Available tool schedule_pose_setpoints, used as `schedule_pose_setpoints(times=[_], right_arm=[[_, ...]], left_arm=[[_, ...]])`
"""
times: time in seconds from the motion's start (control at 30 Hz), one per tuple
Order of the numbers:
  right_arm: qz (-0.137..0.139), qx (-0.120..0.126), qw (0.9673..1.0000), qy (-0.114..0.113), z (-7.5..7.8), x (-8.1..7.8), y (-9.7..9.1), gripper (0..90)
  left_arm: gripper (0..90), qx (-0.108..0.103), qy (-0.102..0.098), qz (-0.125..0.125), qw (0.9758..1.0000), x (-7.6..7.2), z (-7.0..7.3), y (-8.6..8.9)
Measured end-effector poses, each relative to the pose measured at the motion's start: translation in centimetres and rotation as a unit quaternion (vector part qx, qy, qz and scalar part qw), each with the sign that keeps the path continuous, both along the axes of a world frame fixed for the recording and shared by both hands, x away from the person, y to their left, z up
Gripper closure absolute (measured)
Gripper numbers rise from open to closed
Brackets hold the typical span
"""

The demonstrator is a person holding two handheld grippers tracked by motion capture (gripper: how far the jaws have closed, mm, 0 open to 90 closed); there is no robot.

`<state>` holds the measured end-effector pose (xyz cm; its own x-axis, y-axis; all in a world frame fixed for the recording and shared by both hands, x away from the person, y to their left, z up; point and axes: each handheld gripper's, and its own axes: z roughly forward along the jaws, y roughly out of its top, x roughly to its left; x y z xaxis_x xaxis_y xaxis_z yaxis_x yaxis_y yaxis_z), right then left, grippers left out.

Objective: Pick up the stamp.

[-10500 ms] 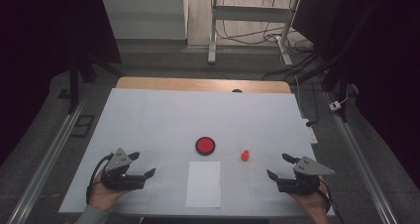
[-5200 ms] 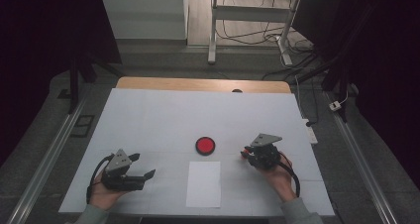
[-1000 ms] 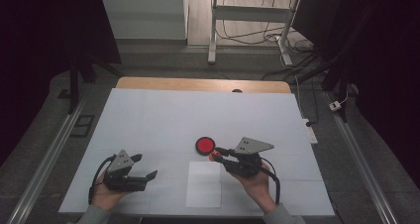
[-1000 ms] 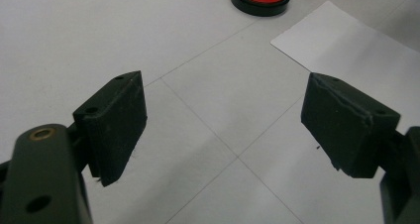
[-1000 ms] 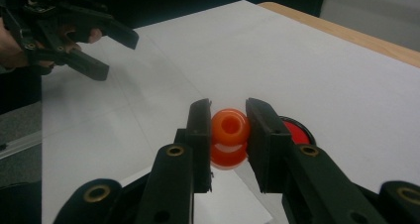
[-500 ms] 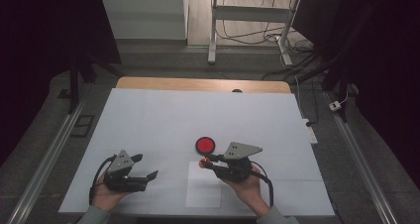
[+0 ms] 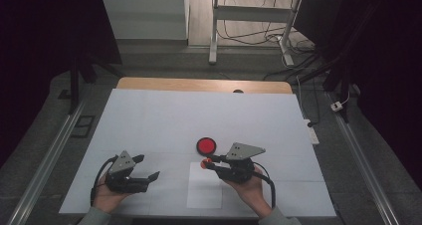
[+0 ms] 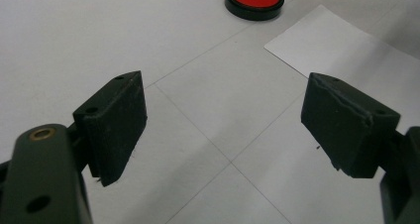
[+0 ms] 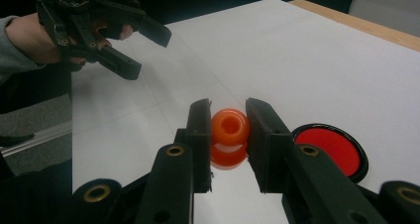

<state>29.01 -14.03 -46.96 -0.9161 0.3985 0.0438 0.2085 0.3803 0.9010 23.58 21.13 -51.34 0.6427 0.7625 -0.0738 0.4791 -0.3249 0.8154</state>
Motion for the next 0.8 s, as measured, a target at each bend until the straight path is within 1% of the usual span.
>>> schedule_pose_setpoints(times=[0.43,0.57,0.67,0.8], right_arm=[[-0.003,0.002,1.0000,0.000,0.1,0.0,-0.2,71.7],[-0.003,0.009,1.0000,-0.002,0.1,0.0,-0.2,71.7],[-0.003,0.008,1.0000,0.000,0.1,0.0,-0.2,71.7],[-0.002,0.010,1.0000,-0.001,0.1,0.0,-0.2,71.7]], left_arm=[[18.1,0.002,-0.004,-0.003,1.0000,0.0,0.2,-0.2],[18.1,0.000,-0.005,-0.005,1.0000,0.0,0.4,-0.3],[18.1,-0.001,-0.008,-0.008,0.9999,0.1,0.7,-0.6],[18.1,-0.003,-0.015,-0.022,0.9996,0.2,1.4,-1.6]])
